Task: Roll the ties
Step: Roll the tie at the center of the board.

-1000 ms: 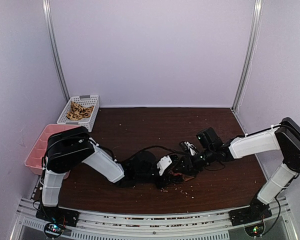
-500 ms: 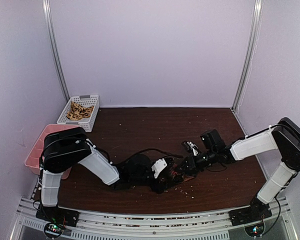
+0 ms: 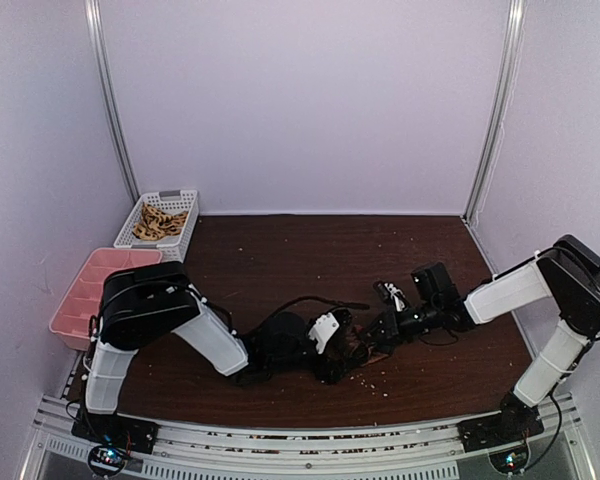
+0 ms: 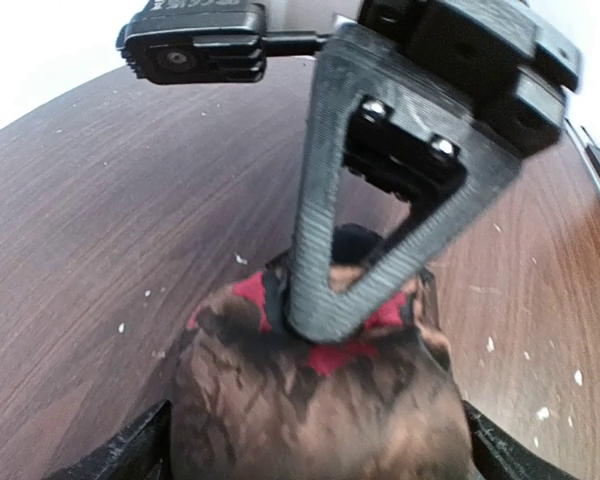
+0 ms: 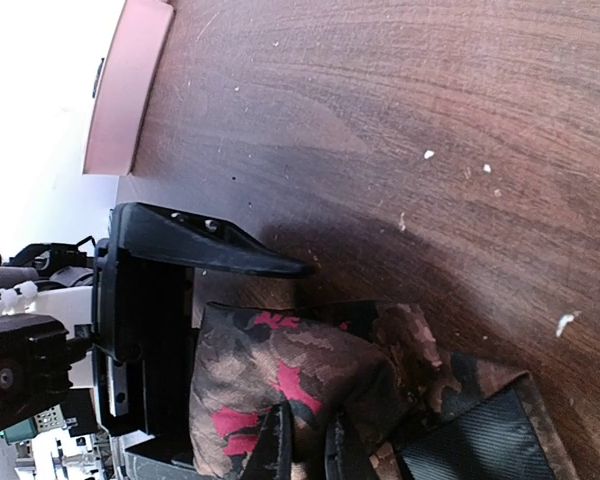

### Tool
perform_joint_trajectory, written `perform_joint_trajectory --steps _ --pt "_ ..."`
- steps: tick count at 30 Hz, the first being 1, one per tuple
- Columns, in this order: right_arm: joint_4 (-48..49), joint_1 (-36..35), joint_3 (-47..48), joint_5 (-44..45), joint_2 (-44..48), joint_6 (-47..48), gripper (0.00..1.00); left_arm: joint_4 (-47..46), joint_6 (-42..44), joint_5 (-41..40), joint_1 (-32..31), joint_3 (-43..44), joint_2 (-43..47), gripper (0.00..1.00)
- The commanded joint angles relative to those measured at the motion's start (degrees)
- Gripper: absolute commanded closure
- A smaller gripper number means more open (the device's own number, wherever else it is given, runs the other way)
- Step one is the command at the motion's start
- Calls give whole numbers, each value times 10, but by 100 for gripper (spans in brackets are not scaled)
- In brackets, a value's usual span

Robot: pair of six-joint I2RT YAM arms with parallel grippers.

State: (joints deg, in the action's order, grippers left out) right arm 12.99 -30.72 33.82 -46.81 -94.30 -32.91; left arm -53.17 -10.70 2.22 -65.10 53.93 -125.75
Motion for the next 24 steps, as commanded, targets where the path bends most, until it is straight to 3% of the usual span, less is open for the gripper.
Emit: perform_joint_trajectory --steps 1,7,12,20,24 --pt "-102 3 -52 123 -29 16 100 -44 -25 -20 -2 34 -37 9" --pt "-72 2 -77 112 -9 12 100 -89 -25 -10 -2 0 -31 12" --pt "-34 -6 -82 88 12 1 100 -30 22 -6 -6 -12 -6 6" --pt "-73 -34 -56 115 19 0 100 29 50 -10 -10 -5 35 13" --pt "-87 -42 -57 131 27 -3 100 108 67 -17 -16 28 57 15"
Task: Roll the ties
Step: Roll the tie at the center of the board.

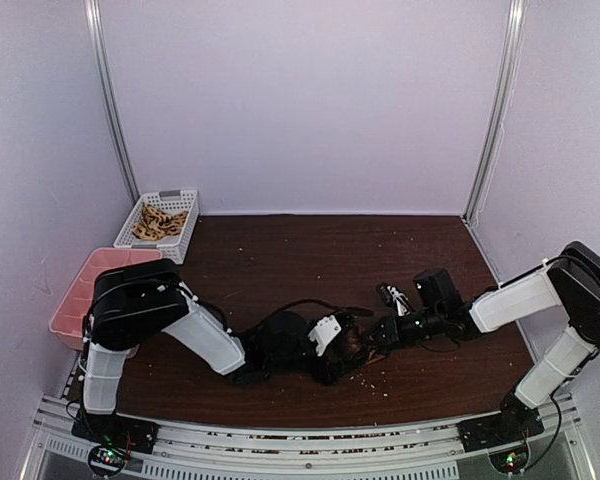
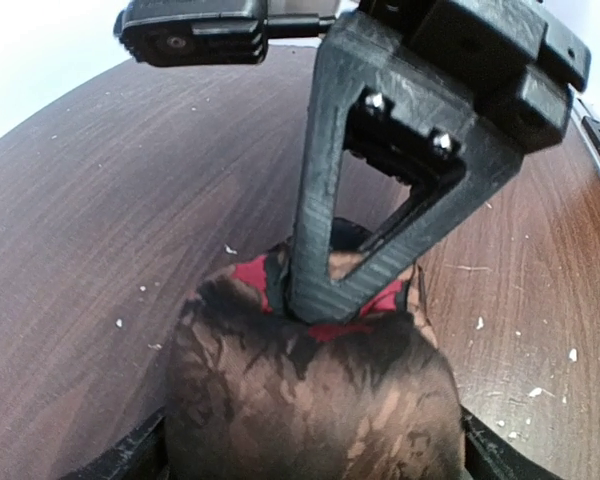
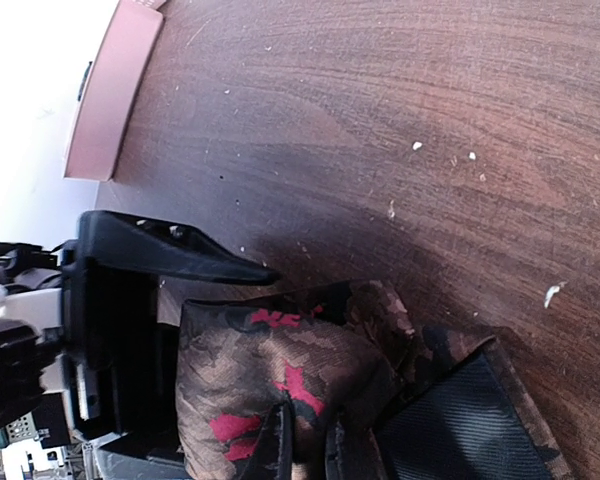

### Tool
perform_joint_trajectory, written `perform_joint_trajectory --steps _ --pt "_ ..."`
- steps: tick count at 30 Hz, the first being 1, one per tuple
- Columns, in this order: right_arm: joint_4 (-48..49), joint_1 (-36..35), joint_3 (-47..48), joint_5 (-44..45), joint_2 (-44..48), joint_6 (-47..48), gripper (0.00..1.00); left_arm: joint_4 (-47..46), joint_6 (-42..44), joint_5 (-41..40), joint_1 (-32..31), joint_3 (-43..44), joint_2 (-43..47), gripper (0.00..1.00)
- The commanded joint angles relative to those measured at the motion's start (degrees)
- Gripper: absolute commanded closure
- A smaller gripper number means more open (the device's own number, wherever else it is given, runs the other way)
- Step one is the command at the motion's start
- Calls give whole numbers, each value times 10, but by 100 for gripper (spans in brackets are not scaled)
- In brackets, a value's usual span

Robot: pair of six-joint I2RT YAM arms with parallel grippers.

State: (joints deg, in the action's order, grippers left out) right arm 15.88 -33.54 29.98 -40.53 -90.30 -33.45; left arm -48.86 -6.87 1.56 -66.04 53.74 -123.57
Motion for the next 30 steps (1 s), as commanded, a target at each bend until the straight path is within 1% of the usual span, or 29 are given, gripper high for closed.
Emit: perform_joint_trajectory --steps 1,6,8,9,10,13,15,17,20,22,23,25,27,30 --pt "-119 -16 -18 71 -9 1 100 86 32 -7 -7 42 34 16" --pt "-133 -24 -9 84 0 0 100 156 37 0 -7 86 8 20" --pt "-136 -28 -4 85 1 -1 100 170 36 5 -7 99 -6 21" --pt "-139 -32 0 86 2 -2 100 166 34 8 -6 98 -11 24" --pt "-140 -35 2 86 3 -3 100 157 32 11 -7 94 -13 30" --pt "-137 -44 6 73 13 -10 100 108 29 18 -4 70 -22 55" --pt "-134 -44 6 58 29 -13 100 69 27 31 0 47 -31 68" --pt "-141 -43 9 52 50 -12 89 -11 18 48 5 1 -41 76" --pt "-142 -23 12 35 82 -23 73 -173 7 63 9 -80 -69 78" --pt "-130 -7 12 25 97 -35 64 -274 -2 68 10 -108 -95 78" --pt "-130 -2 17 22 98 -37 62 -309 -5 78 12 -113 -110 78" --pt "-149 2 38 22 82 -27 61 -363 -2 90 13 -117 -138 79" --pt "-170 1 61 24 53 -14 62 -387 -5 94 13 -120 -158 80" --pt "-172 1 80 24 15 -6 62 -392 -4 98 13 -121 -161 80"
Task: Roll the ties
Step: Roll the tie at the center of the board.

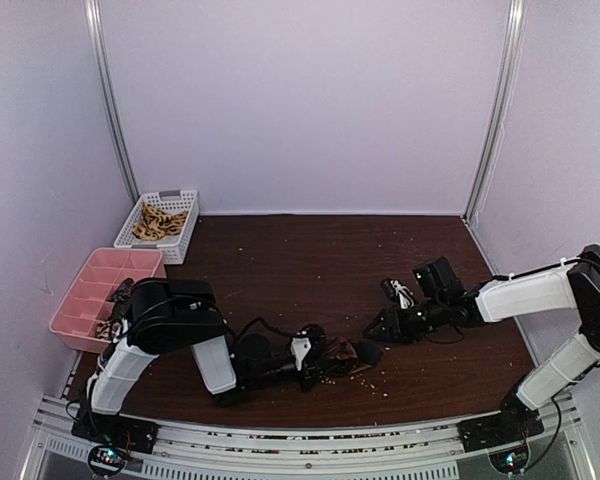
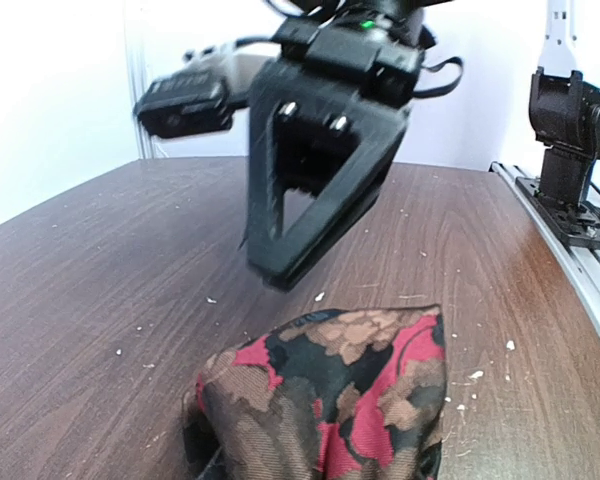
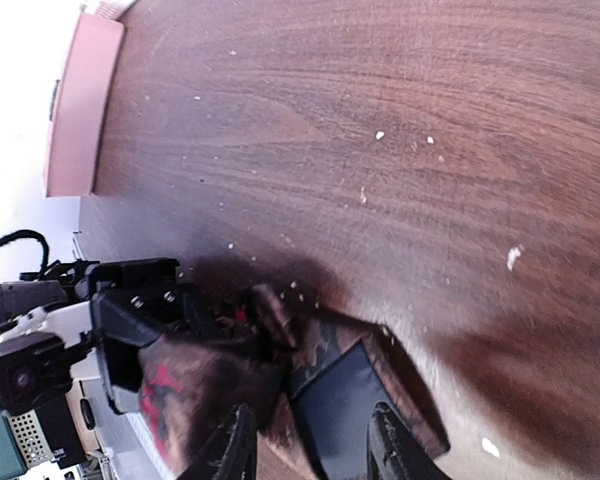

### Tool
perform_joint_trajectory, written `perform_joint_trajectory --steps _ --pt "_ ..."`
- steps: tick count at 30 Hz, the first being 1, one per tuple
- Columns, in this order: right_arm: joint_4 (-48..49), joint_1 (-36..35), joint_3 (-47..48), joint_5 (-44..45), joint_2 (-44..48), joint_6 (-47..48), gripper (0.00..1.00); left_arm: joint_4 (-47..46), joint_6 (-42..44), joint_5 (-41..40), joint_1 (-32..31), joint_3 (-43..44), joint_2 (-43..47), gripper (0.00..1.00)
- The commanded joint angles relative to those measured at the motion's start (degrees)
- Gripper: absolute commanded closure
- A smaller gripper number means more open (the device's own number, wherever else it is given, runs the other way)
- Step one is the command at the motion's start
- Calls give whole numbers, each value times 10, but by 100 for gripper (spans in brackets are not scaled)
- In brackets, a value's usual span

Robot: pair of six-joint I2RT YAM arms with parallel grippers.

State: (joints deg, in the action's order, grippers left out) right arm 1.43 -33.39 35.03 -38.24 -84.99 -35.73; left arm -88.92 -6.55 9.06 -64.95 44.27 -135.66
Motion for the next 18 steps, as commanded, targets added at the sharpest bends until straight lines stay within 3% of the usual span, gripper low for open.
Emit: perform_joint_trajectory --steps 1,18 --pt "-29 -1 37 0 -49 19 62 9 -5 22 2 -27 -39 80" --pt "-87 -63 174 -16 -192 59 62 9 -3 22 4 -29 -45 80"
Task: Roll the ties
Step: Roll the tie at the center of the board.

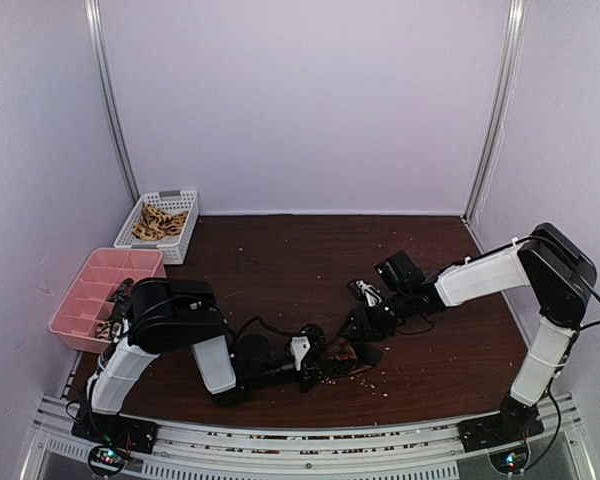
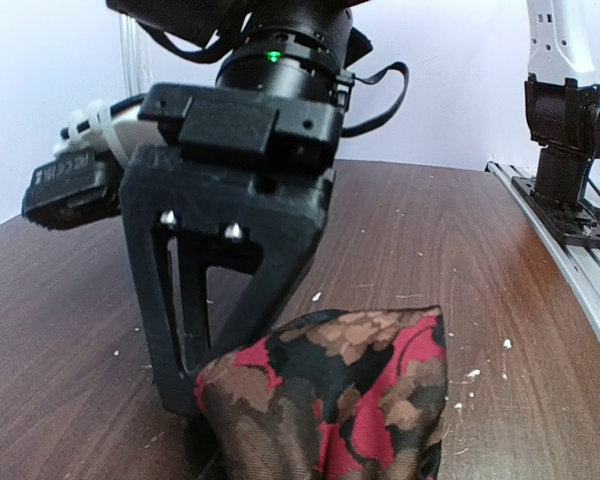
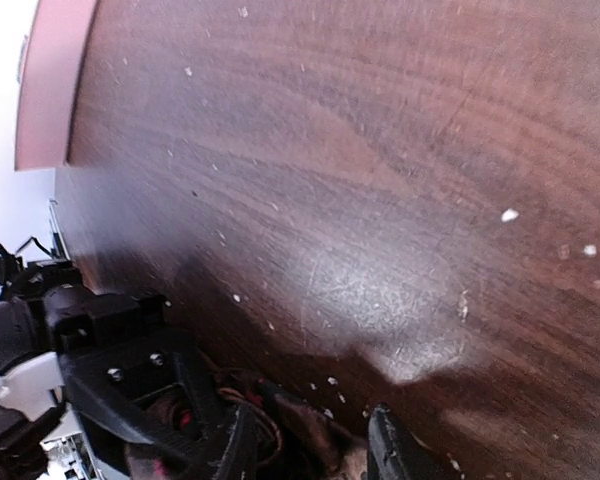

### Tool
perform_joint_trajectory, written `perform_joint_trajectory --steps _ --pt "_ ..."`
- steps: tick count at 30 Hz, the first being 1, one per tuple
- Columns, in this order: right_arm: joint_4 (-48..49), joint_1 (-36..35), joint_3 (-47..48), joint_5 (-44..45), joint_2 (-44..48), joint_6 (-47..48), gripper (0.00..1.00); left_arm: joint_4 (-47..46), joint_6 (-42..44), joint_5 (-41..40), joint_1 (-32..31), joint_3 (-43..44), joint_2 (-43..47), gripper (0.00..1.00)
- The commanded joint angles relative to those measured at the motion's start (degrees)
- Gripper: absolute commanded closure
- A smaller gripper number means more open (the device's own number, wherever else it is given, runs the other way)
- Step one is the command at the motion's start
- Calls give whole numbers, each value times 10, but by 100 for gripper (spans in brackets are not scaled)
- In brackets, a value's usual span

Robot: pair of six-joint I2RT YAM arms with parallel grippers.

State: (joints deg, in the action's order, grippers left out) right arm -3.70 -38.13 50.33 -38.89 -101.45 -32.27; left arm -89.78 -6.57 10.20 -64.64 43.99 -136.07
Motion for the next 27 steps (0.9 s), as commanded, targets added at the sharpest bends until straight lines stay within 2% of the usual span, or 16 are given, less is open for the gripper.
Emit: perform_joint_trajectory --steps 1,3,8,16,27 --pt "-46 -19 26 -11 -37 29 62 17 -4 9 1 -26 -41 80" --pt "-41 -24 25 -22 -47 27 64 17 -4 5 2 -26 -39 80" --pt "-29 -23 11 -34 -13 20 99 17 -3 -4 4 -32 -39 80" --pt "-39 -10 -29 -2 77 8 100 17 -2 -11 5 -34 -40 81" --pt "-3 8 -79 27 39 15 100 16 1 -6 5 -36 -38 84"
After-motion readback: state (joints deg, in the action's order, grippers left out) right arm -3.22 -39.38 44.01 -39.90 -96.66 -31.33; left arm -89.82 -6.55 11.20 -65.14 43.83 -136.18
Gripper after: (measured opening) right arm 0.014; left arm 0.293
